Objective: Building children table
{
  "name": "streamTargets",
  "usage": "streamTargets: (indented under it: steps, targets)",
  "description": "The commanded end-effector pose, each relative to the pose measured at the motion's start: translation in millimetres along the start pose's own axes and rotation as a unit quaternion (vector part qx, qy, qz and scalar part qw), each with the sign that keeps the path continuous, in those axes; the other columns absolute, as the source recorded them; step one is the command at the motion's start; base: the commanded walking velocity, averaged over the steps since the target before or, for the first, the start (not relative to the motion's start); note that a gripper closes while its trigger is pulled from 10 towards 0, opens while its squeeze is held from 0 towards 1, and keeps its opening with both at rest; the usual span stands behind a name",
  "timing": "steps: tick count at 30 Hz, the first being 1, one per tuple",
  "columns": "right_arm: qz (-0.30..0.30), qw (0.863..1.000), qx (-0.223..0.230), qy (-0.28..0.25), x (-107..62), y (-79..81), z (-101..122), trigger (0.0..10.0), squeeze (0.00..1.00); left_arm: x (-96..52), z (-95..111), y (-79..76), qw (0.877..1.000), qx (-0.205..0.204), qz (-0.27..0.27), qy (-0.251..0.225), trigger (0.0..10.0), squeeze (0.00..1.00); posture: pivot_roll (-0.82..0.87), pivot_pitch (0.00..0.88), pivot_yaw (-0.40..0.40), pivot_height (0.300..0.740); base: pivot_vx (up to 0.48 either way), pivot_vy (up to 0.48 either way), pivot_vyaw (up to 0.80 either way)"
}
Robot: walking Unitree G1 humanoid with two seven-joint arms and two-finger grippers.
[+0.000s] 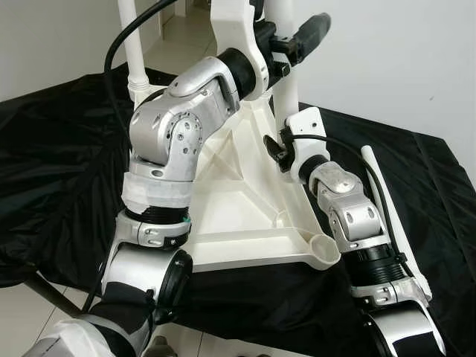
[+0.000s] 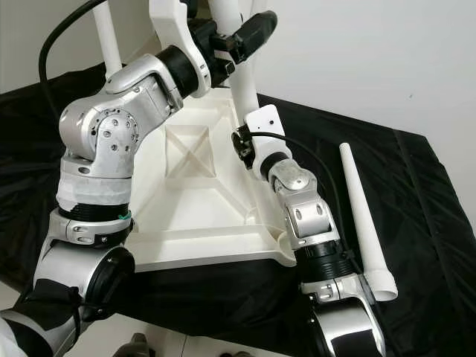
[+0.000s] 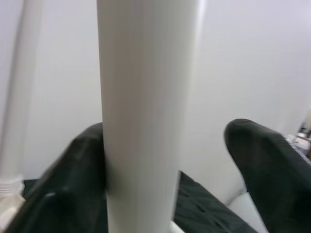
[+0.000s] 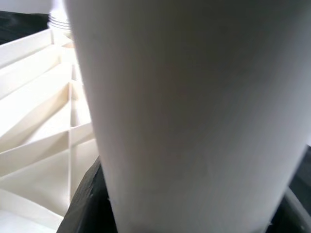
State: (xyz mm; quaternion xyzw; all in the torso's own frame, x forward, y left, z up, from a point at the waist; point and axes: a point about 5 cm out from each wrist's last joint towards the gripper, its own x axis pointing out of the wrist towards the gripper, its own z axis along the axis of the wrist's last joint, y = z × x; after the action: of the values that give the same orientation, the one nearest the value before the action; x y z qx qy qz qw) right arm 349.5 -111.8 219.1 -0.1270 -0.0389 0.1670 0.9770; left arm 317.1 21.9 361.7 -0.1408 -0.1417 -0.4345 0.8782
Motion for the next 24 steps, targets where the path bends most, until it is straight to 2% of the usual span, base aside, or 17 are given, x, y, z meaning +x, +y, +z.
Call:
streamTargets:
  steps: [1, 4, 10, 11, 16, 21, 24]
  targets:
    - [-0.023, 1.0, 0.014, 0.011, 1.0, -8.1, -2.7, 10.0, 0.0, -0.3, 5.4, -8.2, 0.999, -0.02, -0.022, -0.015, 10.0, 0.0, 0.19, 0.048, -0.099, 0.74, 0.0, 0.0, 0.0]
    - [-0.036, 0.999, 0.026, 0.01, 2.1, -9.9, -2.6, 10.0, 0.0, -1.0, 8.3, -8.2, 0.998, -0.04, -0.024, -0.029, 10.0, 0.0, 0.19, 0.048, -0.098, 0.74, 0.0, 0.0, 0.0]
    - [-0.081, 0.995, 0.061, 0.002, 3.6, -18.2, -1.8, 10.0, 0.0, -6.0, 10.9, -3.0, 0.998, -0.04, -0.006, -0.04, 10.0, 0.0, 0.19, 0.047, -0.101, 0.74, 0.0, 0.0, 0.0]
    - [-0.114, 0.99, 0.087, -0.005, 3.0, -25.7, -2.4, 10.0, 0.0, -14.2, 2.2, 6.4, 0.999, -0.037, 0.02, -0.027, 10.0, 0.0, 0.19, 0.043, -0.1, 0.74, 0.0, 0.0, 0.0]
    - [-0.138, 0.983, 0.117, -0.016, 1.2, -30.7, -3.6, 10.0, 0.0, -25.7, -11.7, 19.5, 0.998, -0.028, 0.063, -0.004, 10.0, 0.0, 0.19, 0.044, -0.096, 0.74, 0.0, 0.0, 0.0]
    - [-0.145, 0.982, 0.117, -0.022, -0.2, -30.5, -5.9, 10.0, 0.0, -38.2, -22.6, 32.0, 0.993, -0.02, 0.112, 0.013, 10.0, 0.0, 0.2, 0.045, -0.092, 0.74, 0.0, 0.0, 0.0]
    - [-0.133, 0.983, 0.123, -0.031, -1.1, -26.6, -8.6, 10.0, 0.0, -50.9, -34.9, 41.8, 0.987, -0.009, 0.16, 0.033, 10.0, 0.0, 0.2, 0.046, -0.086, 0.74, 0.0, 0.0, 0.0]
